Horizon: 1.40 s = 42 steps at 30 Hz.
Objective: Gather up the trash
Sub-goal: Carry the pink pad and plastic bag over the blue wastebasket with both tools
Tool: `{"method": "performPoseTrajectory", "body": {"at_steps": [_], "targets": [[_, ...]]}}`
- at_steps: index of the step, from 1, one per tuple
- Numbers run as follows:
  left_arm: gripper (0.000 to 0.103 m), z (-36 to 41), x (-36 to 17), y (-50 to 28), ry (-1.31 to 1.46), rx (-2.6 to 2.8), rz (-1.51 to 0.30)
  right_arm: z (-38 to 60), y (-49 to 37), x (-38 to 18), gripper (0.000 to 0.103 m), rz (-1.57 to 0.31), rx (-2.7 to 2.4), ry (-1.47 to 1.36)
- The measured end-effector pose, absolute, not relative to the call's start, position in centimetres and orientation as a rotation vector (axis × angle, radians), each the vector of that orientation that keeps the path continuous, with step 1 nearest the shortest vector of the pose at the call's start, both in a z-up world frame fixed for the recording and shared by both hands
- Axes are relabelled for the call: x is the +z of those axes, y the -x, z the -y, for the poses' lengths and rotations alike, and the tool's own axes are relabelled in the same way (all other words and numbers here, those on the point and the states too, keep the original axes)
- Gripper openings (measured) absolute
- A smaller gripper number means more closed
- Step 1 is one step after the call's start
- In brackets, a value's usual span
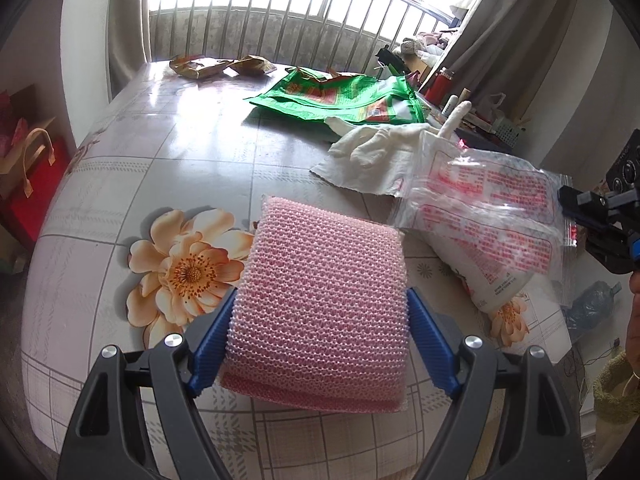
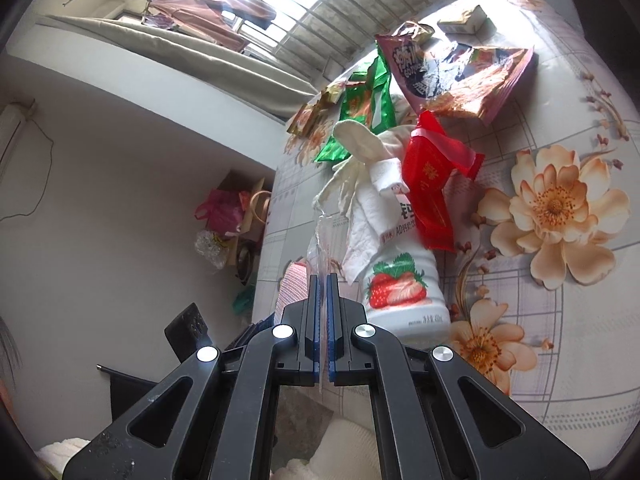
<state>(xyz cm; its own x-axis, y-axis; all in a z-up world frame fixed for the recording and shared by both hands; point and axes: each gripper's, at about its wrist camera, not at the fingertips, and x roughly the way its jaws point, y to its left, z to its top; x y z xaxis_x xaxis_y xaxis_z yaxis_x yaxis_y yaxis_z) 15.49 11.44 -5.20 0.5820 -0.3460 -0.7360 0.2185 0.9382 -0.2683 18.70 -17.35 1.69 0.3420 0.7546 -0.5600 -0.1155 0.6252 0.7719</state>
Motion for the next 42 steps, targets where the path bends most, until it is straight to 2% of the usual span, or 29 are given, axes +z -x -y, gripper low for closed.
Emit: {"method": "performPoseTrajectory", "body": {"at_steps": [15, 22, 26, 31, 37, 42], "targets": [[0.079, -11.6, -2.0, -9.8, 0.198, -0.376, -0.858, 23.2, -12.6, 2.6, 0.001, -0.963, 0.606, -0.837], [0.079, -5.9, 2.6, -8.7, 0.190, -0.600, -0.796, 31.1, -8.2, 2.8, 0.001, -0.808, 0.493, -0.971], [0.079, 0.2, 5.3, -9.0, 0.135, -0.760, -0.761, 37.4, -3.8, 2.3, 0.001, -0.697, 0.327, -1.032], [0.080, 11.9, 5.9, -10.2, 0.044, -0.945, -0.848, 45.0, 3.2, -0.6, 0.001, -0.589, 0.013, -1.103], [0.080, 27.5, 0.4, -10.3, -0.105, -1.063, -1.030, 51.0, 8.3, -8.5, 0.001, -0.595, -0.314, -1.224], [0.080, 38.9, -5.5, -10.1, -0.255, -1.066, -1.112, 54.2, 8.1, -14.2, 0.002, -0.627, -0.441, -1.291]]}}
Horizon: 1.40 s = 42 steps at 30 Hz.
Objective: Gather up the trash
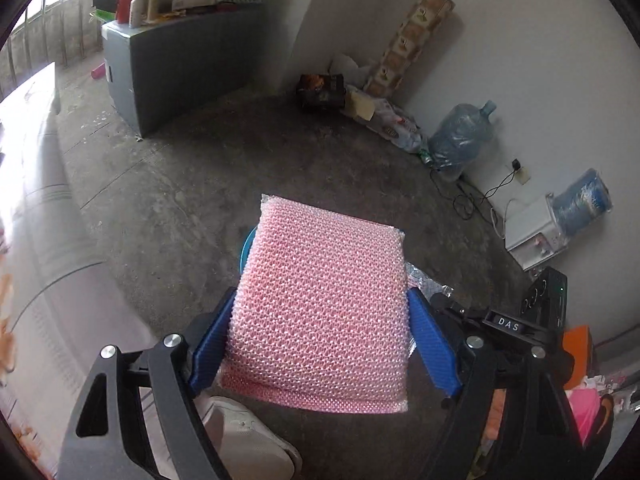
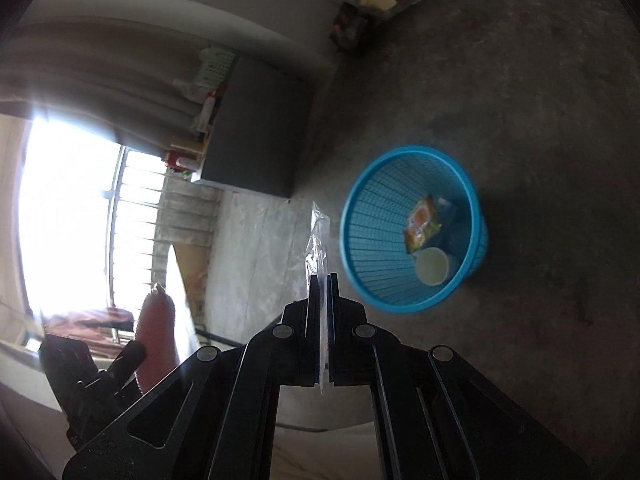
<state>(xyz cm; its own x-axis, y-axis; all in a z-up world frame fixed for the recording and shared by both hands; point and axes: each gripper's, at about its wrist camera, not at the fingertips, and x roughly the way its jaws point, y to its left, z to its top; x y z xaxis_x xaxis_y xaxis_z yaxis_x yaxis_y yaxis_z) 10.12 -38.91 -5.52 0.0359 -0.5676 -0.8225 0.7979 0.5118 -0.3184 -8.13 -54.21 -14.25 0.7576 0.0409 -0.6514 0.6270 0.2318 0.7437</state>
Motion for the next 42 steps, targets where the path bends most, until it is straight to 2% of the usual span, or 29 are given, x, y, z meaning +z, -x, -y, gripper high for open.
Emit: {"method": "performPoseTrajectory", "body": {"at_steps": [1, 4, 6, 9, 13, 17, 21, 27, 32, 36, 42], "targets": [[0.080, 40.6, -6.4, -10.1, -0.280, -1.060, -1.102, 55.0, 7.5, -15.4, 0.002, -0.638, -0.460, -1.303], [0.090, 44.5, -9.4, -10.2, -0.307, -1.053, -1.126, 56.7, 5.8, -18.2, 0.012, -0.666, -0.536, -1.288], [0.094, 45.9, -11.1, -10.5, -0.327, -1.012, -1.160, 57.8, 5.3, -20.0, 0.055, -0.727, -0.607, -1.262], [0.094, 45.0, -11.9, -11.4, -0.247, -0.979, -1.207, 57.7, 5.1, -21.9, 0.057, -0.803, -0.701, -1.229], [0.094, 42.1, -11.3, -12.1, -0.190, -0.953, -1.205, 56.0, 6.3, -22.2, 0.057, -0.799, -0.687, -1.234], [0.094, 38.3, -8.8, -11.6, -0.105, -0.915, -1.153, 54.3, 7.0, -22.2, 0.058, -0.820, -0.679, -1.254], [0.094, 34.6, -5.3, -10.4, -0.044, -0.945, -1.086, 52.6, 7.1, -20.9, 0.065, -0.832, -0.664, -1.223], [0.094, 27.9, -0.2, -8.6, -0.012, -0.990, -0.948, 50.3, 5.6, -16.3, 0.080, -0.832, -0.651, -1.053], [0.094, 19.9, 2.8, -8.2, 0.059, -0.929, -0.803, 47.4, 3.8, -12.2, 0.086, -0.840, -0.633, -0.849], [0.094, 13.3, 4.0, -8.5, 0.105, -0.826, -0.754, 44.3, 2.2, -9.0, 0.093, -0.835, -0.621, -0.681], [0.094, 4.2, 4.3, -8.5, 0.202, -0.647, -0.711, 39.2, -0.2, -5.0, 0.095, -0.829, -0.635, -0.363]]}}
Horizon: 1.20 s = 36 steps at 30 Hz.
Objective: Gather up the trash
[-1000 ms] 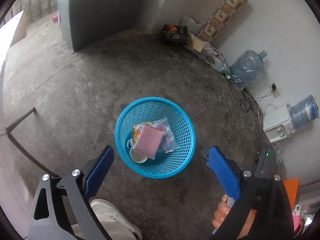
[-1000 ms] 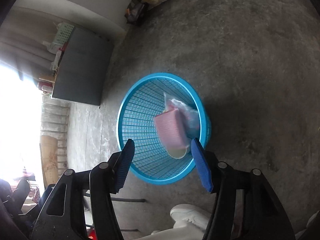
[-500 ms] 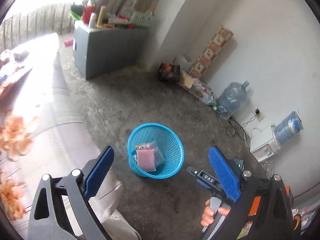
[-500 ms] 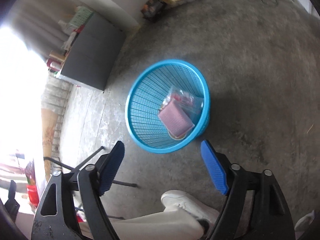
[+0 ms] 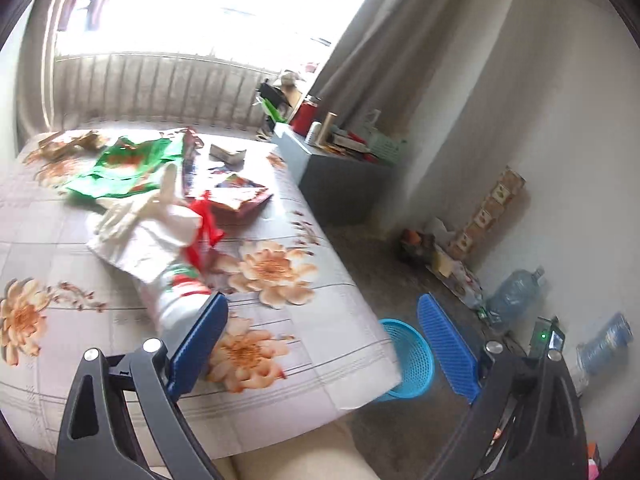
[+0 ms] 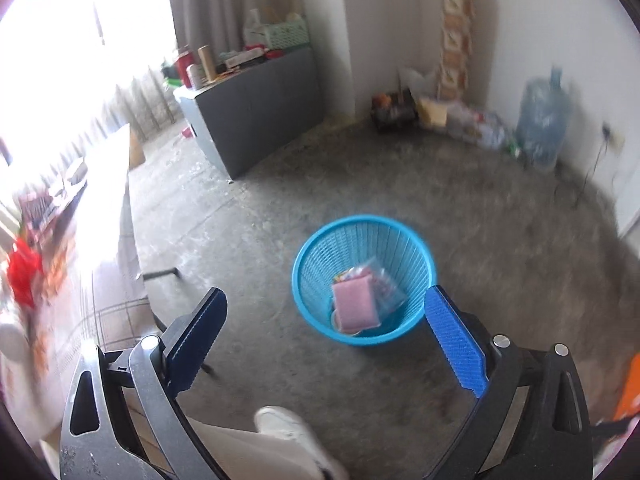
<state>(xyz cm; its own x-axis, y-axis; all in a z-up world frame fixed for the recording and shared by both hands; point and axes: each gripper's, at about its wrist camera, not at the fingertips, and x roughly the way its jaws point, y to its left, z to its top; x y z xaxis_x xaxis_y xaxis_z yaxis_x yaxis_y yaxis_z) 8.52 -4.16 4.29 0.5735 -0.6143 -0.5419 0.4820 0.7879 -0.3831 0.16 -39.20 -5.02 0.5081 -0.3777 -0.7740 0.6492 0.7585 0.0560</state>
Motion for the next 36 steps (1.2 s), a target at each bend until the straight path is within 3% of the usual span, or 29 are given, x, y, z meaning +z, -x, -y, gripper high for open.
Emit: {"method": "performPoseTrajectory", "body": {"at_steps": [8, 13, 19, 22, 27, 36], "targets": [[0.094, -4.5, 3.3, -9.5, 0.319, -0.474, -0.694, 33.3, -4.0, -1.5, 0.095, -0.790, -0.401, -0.133], [0.094, -6.8, 2.5, -10.8, 0.346, -0.432, -0.700, 32.1, -5.1, 0.2, 0.095, -0.705, -0.140, -0.260], [0.094, -7.7, 2.5, -13.4, 0.364, -0.418, -0.687, 30.7, -8.5, 0.1, 0.095, -0.774, 0.080, -0.437], [0.093, -7.8, 2.5, -14.9, 0.362, -0.426, -0.680, 29.3, -10.2, -0.3, 0.089, -0.808, 0.173, -0.516], [0.081, -7.8, 1.6, -18.2, 0.379, -0.416, -0.716, 26.4, -13.7, -0.5, 0.078, -0.873, 0.297, -0.643], [0.079, -6.2, -0.7, -21.2, 0.343, -0.459, -0.815, 25.1, -19.1, -1.3, 0.071, -0.944, 0.441, -0.820]]}}
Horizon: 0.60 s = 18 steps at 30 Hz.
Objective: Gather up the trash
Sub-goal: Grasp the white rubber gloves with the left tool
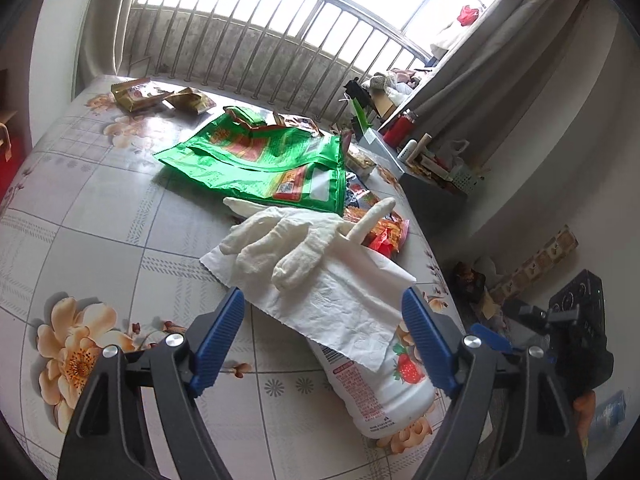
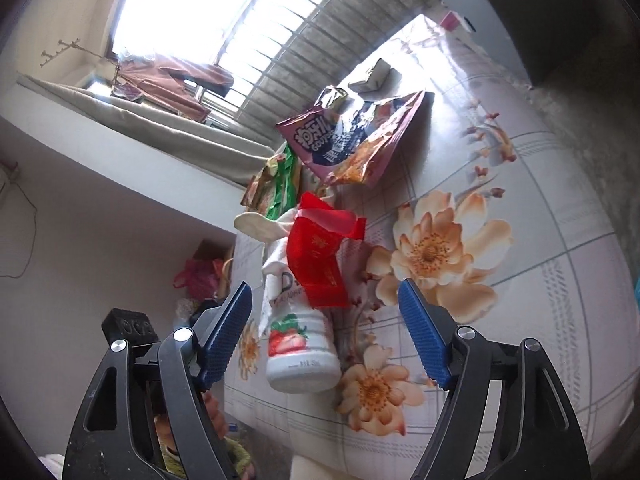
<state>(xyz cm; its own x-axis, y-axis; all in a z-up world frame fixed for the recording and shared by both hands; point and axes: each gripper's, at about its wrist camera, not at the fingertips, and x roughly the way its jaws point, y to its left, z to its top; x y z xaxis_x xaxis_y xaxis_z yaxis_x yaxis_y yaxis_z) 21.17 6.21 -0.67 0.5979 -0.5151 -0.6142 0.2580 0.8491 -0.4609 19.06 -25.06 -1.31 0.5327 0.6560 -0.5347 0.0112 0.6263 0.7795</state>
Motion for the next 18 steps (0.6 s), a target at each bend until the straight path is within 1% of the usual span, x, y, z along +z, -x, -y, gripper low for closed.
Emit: {"method": "performPoseTrajectory", "body": {"at_steps": [3, 7, 11, 14, 15, 16, 18], "targets": [[0.078, -5.9, -0.6, -21.3, 0.316, -0.458, -0.796, 24.7, -20.8, -1.3, 0.071, -0.952, 0.459, -0.851], [0.073, -5.5, -0.4, -22.4, 0.267, -0.443, -0.782, 23.7, -23.2, -1.5, 0.071, -0.973, 0.480, -0.852], [0.072, -4.2, -0.5, -24.1, 0.140, -0.412, -0.793, 22.6, -24.4, -1.5, 0.070, -0.996, 0.491, -0.840], [0.066, -3.4, -1.0, -25.4, 0.081, -0.406, -0.802, 21.7, -24.0, -0.7, 0.066, -0.975, 0.532, -0.806], [0.062, -3.2, -1.3, -25.8, 0.067, -0.404, -0.808, 21.2, -23.9, -0.3, 0.063, -0.964, 0.550, -0.784], [0.060, -3.0, -1.6, -26.2, 0.051, -0.401, -0.818, 20.8, -23.7, -0.1, 0.061, -0.957, 0.566, -0.758], [0.053, -2.8, -2.2, -26.8, 0.032, -0.399, -0.834, 20.0, -23.5, 0.1, 0.056, -0.951, 0.593, -0.711]]}}
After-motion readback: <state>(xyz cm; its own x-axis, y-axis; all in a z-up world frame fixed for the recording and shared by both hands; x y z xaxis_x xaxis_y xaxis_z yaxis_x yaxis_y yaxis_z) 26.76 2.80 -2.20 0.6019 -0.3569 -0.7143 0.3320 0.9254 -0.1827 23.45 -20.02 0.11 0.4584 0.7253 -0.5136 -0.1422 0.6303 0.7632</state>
